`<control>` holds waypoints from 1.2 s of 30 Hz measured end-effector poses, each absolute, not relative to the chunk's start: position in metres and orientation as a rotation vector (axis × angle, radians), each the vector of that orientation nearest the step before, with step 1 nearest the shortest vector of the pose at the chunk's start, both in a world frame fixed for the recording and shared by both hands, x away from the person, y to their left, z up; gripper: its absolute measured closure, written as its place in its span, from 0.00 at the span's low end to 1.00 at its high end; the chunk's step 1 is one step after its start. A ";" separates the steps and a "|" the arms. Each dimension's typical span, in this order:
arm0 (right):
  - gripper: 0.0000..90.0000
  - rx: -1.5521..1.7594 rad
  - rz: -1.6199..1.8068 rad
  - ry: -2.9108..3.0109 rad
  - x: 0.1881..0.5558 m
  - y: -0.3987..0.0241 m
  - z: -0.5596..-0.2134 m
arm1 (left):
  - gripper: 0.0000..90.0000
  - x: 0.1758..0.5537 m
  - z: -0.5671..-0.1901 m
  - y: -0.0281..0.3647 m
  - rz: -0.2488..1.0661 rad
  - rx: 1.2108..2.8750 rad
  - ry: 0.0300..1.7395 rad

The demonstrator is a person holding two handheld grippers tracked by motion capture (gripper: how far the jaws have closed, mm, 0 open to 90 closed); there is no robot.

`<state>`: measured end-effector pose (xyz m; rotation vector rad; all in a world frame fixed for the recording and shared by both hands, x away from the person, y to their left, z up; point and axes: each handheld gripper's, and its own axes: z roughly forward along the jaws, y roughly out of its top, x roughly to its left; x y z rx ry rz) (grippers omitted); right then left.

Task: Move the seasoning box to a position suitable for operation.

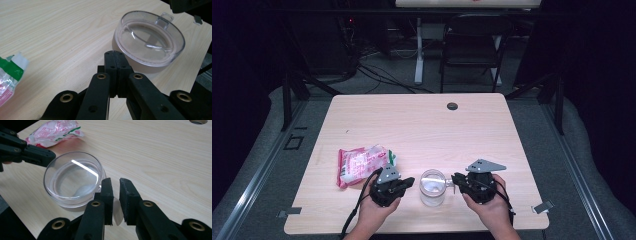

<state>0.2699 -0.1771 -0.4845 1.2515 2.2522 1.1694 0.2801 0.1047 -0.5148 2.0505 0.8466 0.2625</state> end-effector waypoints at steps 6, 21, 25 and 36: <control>0.90 1.270 1.188 2.260 0.273 -0.175 -0.485 | 1.00 0.278 -0.518 0.104 0.227 2.052 0.841; 0.88 1.318 1.231 2.277 0.276 -0.173 -0.489 | 1.00 0.274 -0.524 0.099 0.199 2.067 0.822; 0.84 1.333 1.231 2.268 0.276 -0.175 -0.490 | 1.00 0.272 -0.524 0.097 0.187 2.066 0.813; 0.83 1.380 1.287 2.287 0.279 -0.178 -0.493 | 1.00 0.271 -0.524 0.097 0.186 2.068 0.803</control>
